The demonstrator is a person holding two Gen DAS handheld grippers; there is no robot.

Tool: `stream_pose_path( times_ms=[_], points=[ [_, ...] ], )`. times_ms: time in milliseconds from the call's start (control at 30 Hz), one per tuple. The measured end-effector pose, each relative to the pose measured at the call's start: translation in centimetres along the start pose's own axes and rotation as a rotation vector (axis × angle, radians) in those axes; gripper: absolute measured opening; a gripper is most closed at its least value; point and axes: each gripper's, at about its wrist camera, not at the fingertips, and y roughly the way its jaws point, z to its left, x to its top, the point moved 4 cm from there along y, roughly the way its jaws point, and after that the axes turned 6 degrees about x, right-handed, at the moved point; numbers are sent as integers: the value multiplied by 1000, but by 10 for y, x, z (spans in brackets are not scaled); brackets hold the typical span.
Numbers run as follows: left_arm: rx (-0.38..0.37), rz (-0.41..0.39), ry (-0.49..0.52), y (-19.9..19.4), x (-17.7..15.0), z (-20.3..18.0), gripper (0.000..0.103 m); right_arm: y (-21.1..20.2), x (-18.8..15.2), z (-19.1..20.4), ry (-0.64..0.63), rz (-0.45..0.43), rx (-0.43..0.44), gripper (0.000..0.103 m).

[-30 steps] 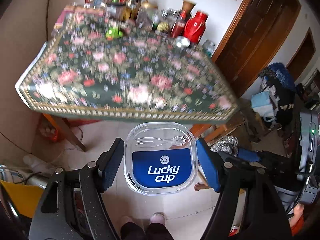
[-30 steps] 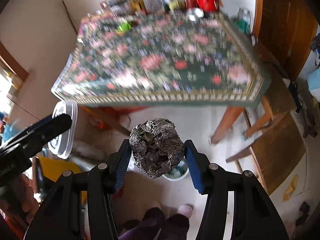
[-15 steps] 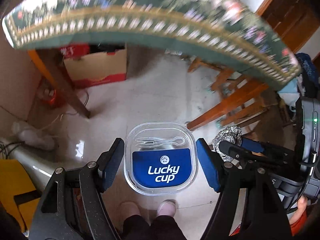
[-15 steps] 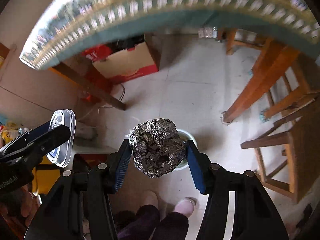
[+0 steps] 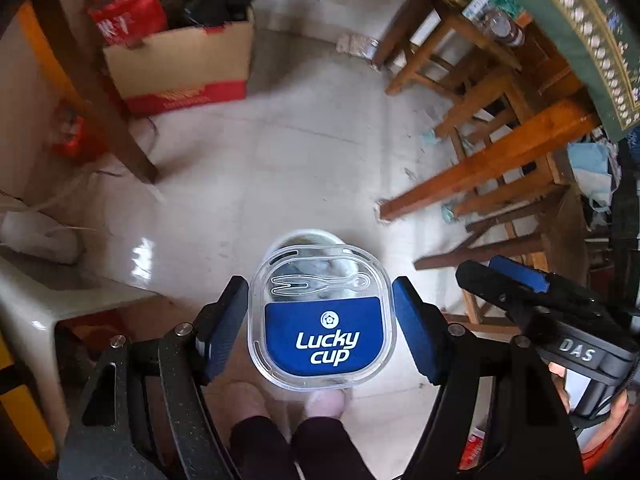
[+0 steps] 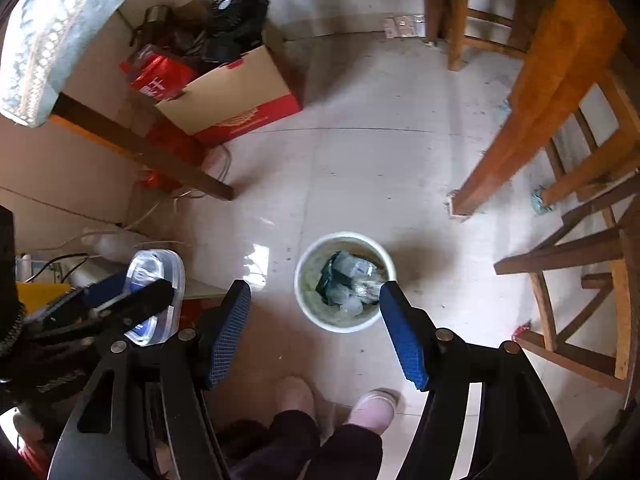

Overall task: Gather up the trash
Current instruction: 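Carry the foil ball and Lucky cup lid down over the white bucket, then open the right tool over the bucket while the left tool releases the lid, then raise both tools back up toward the table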

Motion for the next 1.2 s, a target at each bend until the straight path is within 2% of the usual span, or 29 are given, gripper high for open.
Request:
stream_pose_path(
  times_ms=[133, 200, 300, 367, 433, 533, 700, 967, 1200],
  points=[
    [-44, 24, 24, 22, 0, -18, 73, 0, -1, -12, 29, -19, -26, 63],
    [-40, 48, 32, 34, 2, -24, 73, -3, -1, -16, 39, -28, -38, 63],
    [-48, 116, 34, 52, 2, -27, 73, -8, -1, -19, 55, -51, -47, 63],
    [-66, 131, 27, 54, 4, -27, 73, -12, -2, -19, 59, -56, -40, 63],
    [-54, 123, 43, 49, 5, -28, 73, -15, -3, -18, 53, -60, -43, 63],
    [-36, 93, 83, 35, 6, -32, 73, -22, -2, -12, 37, -67, -43, 63],
    [-56, 45, 121, 14, 10, -41, 74, -40, -1, -5, 30, -86, -38, 63],
    [-58, 7, 115, -24, 22, -48, 74, -84, 3, 5, 28, -131, -50, 63],
    [-4, -60, 140, -105, 27, -58, 74, -141, 7, 27, 19, -172, -66, 63]
  ],
)
